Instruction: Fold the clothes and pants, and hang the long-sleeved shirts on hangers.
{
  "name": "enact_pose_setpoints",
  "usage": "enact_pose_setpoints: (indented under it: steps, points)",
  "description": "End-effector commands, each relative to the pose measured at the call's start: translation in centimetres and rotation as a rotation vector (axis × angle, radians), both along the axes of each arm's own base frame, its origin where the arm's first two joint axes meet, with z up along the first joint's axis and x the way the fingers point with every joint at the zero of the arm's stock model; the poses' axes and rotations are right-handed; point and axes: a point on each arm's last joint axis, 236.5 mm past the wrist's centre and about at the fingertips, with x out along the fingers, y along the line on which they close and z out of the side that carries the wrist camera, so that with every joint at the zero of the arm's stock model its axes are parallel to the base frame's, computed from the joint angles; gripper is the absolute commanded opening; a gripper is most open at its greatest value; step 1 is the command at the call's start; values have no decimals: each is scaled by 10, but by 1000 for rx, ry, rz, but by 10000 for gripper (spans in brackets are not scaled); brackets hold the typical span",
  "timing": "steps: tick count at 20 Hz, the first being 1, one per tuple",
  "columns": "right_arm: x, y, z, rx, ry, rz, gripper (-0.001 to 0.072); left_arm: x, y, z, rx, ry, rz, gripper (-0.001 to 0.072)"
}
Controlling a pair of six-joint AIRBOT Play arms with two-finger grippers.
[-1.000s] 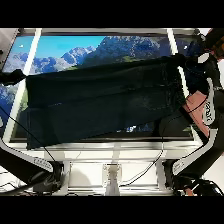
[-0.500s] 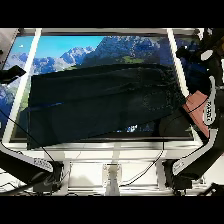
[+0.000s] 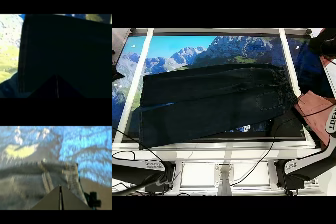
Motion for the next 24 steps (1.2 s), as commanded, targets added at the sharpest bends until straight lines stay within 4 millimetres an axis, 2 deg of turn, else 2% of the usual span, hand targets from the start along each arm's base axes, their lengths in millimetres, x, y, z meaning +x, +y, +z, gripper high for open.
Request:
enact_pose_setpoints:
  steps: [1, 3, 6, 8, 11, 13, 15, 17, 18, 20, 21, 24]
  points:
    - [-72, 8, 9, -28, 189, 38, 37, -24, -13, 34, 27, -7, -24, 20]
    - [-109, 8, 5, -58, 279, 25, 37, -39, -16, 56, 106, -34, -38, 20]
    - [-151, 11, 4, -89, 313, -10, 37, -68, -20, 78, 176, -56, -4, 21]
    - [-189, 11, -15, -122, 365, -37, 37, -86, -24, 77, 176, -54, 23, 22]
    - [-251, 13, -66, -176, 433, -84, 37, -99, -33, 54, 152, -17, 6, 22]
    - [-269, 27, -97, -138, 363, -135, 37, -94, -43, 42, 89, -28, 3, 22]
    - [-279, 42, -130, -49, 294, -223, 37, -85, -55, 37, 12, -67, 6, 23]
    - [-285, 42, -167, 55, 267, -391, 39, -80, -61, 34, -32, -91, 17, 23]
    - [-285, 41, -183, 113, 263, -475, 82, -80, -61, 31, -38, -89, 20, 23]
    - [-273, 41, -197, 197, 222, -560, 290, -80, -61, 29, -41, -85, 20, 23]
    - [-262, 40, -198, 233, 190, -585, 330, -79, -61, 29, -43, -84, 20, 23]
    - [-236, 35, -213, 320, 161, -650, 330, -79, -61, 29, -43, -83, 20, 23]
